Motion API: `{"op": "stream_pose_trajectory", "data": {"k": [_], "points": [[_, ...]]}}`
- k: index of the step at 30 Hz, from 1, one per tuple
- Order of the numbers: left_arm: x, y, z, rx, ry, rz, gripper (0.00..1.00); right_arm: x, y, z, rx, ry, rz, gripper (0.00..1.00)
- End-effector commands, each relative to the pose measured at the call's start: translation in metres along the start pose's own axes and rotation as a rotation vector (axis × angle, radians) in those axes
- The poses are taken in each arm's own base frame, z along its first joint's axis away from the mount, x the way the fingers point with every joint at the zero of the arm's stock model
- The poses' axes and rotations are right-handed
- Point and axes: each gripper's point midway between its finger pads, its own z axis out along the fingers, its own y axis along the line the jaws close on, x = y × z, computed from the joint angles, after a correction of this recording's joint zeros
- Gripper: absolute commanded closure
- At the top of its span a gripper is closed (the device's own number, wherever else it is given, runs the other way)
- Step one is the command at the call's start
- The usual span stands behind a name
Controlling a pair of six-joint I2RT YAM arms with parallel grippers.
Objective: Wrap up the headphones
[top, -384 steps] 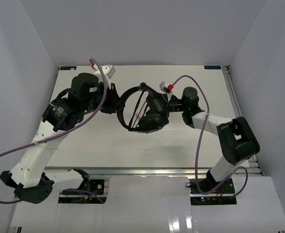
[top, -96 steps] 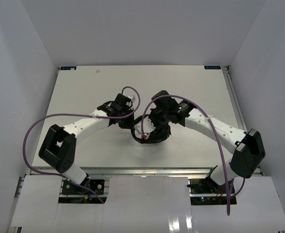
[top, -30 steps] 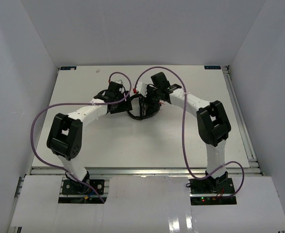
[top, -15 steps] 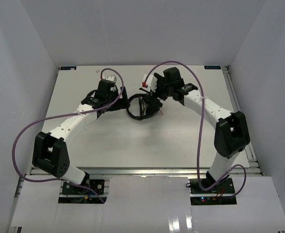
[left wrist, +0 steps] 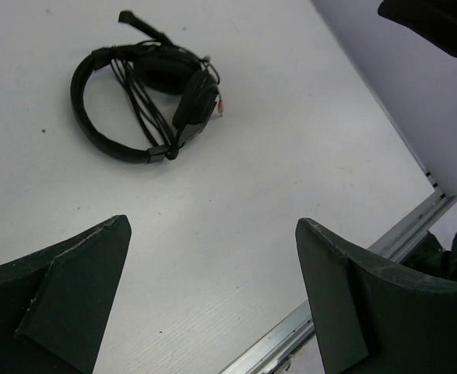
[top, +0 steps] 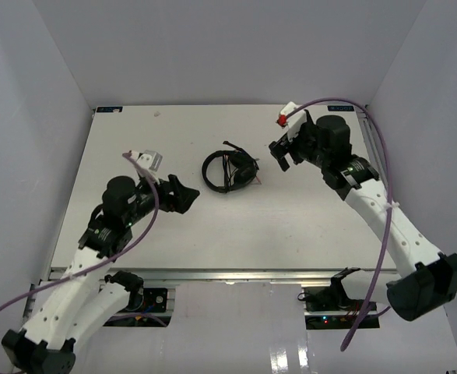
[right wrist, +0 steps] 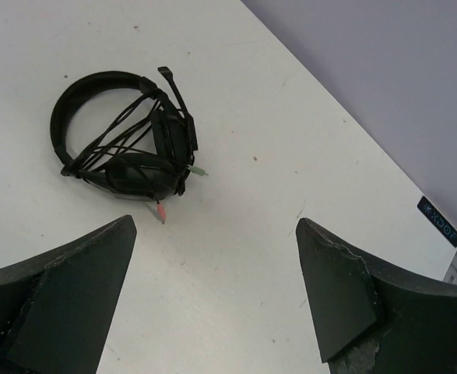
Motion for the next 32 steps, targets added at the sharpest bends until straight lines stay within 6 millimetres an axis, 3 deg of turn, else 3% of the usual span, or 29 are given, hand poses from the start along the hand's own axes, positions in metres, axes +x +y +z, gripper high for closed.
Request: {"op": "stream_pose_trajectory", "data": {"k": [1,3,5,8,17,32], "points": [[0.004,-0.018,-0.03,0.104,-0.095,0.047,0.02,0.004,-0.017,-0.046,0.118,-0.033,0.216,0.1],[0.013,-0.019,-0.041,0.121,-0.11,0.051,0.02,0.021,-0.029,-0.064,0.213,-0.022,0.289,0.1],[0.025,-0.017,-0.044,0.125,-0.1,0.041,0.02,0.05,-0.029,-0.073,0.273,0.021,0.298,0.1],[0.035,-0.021,-0.049,0.152,-0.083,0.029,0.02,0.069,-0.032,-0.098,0.36,-0.001,0.321,0.1],[0.039,-0.018,-0.049,0.145,-0.069,0.036,0.02,0.14,-0.037,-0.123,0.569,0.035,0.446,0.1],[0.036,-0.022,-0.056,0.156,-0.102,0.035,0.02,0.175,-0.024,-0.12,0.539,0.068,0.488,0.1]]}}
